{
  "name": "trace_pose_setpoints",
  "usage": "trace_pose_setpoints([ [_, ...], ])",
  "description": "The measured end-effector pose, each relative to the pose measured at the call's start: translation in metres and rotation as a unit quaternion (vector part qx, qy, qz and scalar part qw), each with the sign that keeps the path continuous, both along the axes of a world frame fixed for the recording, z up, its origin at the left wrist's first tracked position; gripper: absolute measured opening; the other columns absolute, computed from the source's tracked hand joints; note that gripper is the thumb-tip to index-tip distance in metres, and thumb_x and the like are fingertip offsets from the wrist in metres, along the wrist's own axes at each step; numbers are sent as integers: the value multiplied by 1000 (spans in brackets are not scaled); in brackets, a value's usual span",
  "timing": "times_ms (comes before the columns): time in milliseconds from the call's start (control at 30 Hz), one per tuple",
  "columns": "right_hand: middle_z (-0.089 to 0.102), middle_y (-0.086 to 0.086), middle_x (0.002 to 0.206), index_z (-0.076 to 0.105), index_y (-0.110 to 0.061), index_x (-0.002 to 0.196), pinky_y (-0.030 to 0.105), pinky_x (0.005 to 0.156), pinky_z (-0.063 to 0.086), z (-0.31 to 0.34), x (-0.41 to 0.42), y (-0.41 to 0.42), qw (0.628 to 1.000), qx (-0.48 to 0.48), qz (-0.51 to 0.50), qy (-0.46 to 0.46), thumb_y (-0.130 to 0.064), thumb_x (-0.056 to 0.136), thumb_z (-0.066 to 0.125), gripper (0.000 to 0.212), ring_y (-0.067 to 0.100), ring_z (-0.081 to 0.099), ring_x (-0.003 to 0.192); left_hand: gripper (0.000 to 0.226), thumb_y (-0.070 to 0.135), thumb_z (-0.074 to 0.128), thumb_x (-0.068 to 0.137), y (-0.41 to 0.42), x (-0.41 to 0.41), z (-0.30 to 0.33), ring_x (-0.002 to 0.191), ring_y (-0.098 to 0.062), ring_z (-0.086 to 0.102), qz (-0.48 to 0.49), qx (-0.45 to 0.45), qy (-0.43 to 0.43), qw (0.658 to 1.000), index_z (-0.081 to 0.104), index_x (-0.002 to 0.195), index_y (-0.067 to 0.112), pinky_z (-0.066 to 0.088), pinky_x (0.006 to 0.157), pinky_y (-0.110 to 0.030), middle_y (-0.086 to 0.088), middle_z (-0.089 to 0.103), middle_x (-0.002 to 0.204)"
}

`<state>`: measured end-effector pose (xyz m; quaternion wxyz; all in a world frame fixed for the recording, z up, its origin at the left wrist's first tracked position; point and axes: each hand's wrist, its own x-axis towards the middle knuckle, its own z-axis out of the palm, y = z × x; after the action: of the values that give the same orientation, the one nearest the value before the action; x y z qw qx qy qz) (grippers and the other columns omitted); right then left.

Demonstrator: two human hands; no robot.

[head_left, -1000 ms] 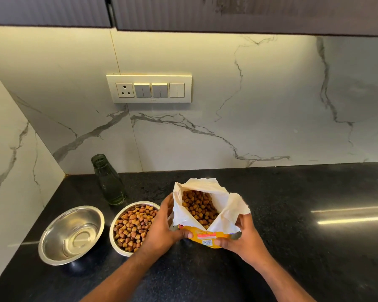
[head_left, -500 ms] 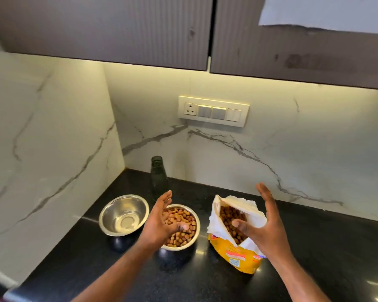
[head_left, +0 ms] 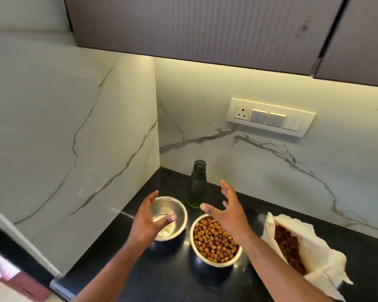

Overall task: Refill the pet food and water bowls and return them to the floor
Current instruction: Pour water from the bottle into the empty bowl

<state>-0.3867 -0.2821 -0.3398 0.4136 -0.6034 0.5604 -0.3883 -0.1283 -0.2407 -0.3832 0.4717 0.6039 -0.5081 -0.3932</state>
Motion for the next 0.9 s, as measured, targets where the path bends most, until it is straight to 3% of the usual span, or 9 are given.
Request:
trace_pose_setpoints([
  [133, 29, -1, 166, 21, -40, 158, 45, 118, 36, -26, 26, -53, 998, 54, -34, 4, -44, 72, 90, 110, 24, 32, 150, 103, 64, 89, 56, -21, 31, -12, 144, -16, 41, 2, 12, 4, 1000, 35, 144, 56, 39, 117, -46, 16, 41, 156],
  [300, 32, -1, 165, 19, -35, 159, 50, 119, 35, -45, 53, -106, 993, 86, -72, 23, -37, 69, 93, 116, 24, 32, 151, 89, 74, 83, 50, -36, 59, -26, 145, -18, 36, -3, 34, -7, 999, 34, 125, 76, 36, 115, -46, 16, 38, 160],
  [500, 52, -2, 148, 32, -38, 150, 52, 111, 45, -62, 72, -132, 991, 91, -94, 36, -31, 66, 95, 105, 26, 50, 137, 100, 64, 85, 54, -46, 70, -41, 150, -26, 33, -7, 72, -14, 997, 35, 141, 59, 37, 116, -50, 11, 37, 162],
  [633, 59, -4, 138, 38, -40, 140, 53, 106, 49, -68, 70, -137, 989, 78, -103, 75, -29, 66, 95, 94, 26, 56, 130, 100, 59, 87, 55, -45, 66, -51, 135, -11, 38, -11, 88, 8, 996, 37, 142, 56, 44, 107, -41, 16, 41, 151],
  [733, 60, -4, 136, 38, -40, 138, 53, 105, 50, -69, 68, -138, 986, 69, -99, 111, -30, 66, 94, 92, 25, 57, 128, 97, 56, 90, 56, -38, 62, -54, 129, -9, 48, -15, 91, 31, 995, 40, 140, 55, 48, 98, -28, 18, 48, 143],
  [833, 63, -3, 133, 40, -38, 135, 53, 104, 51, -69, 66, -136, 983, 49, -96, 150, -37, 66, 93, 88, 25, 60, 126, 92, 56, 92, 56, -27, 58, -51, 122, -1, 52, -4, 89, 40, 995, 43, 134, 60, 46, 89, -16, 27, 50, 136],
  [900, 64, -3, 132, 40, -38, 134, 54, 104, 51, -68, 64, -134, 981, 35, -84, 171, -40, 65, 93, 87, 25, 60, 125, 92, 63, 91, 54, -19, 58, -48, 122, 1, 50, 2, 91, 35, 995, 43, 132, 62, 43, 91, -14, 31, 49, 135],
])
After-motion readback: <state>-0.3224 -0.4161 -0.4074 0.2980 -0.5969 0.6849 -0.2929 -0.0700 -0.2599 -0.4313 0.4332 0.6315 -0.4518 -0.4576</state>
